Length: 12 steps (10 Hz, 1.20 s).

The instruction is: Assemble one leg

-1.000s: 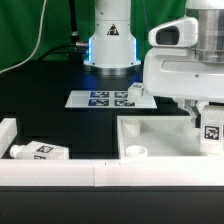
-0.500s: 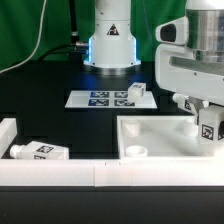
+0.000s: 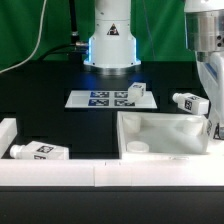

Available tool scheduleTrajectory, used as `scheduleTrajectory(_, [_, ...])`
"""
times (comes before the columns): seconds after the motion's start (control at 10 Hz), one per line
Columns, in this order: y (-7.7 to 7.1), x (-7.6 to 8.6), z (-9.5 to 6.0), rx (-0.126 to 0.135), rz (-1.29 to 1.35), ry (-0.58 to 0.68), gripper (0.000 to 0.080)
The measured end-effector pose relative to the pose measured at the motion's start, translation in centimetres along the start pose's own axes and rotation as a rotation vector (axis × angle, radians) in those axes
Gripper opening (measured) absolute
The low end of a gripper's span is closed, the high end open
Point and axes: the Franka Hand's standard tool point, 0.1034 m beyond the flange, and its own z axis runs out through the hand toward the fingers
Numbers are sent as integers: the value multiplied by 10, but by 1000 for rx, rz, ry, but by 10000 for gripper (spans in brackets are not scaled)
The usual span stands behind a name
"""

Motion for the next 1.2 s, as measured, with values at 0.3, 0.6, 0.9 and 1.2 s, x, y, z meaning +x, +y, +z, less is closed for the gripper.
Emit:
scheduleTrajectory(0.3, [-4, 14, -1, -1, -362, 0, 584])
scheduleTrajectory(0.6, [0, 15, -1, -45, -640, -11, 646])
scheduleTrajectory(0.9, [0, 16, -1, -46, -853, -12, 649])
scheduleTrajectory(1.2, [4, 8, -1, -82, -1225, 25, 649])
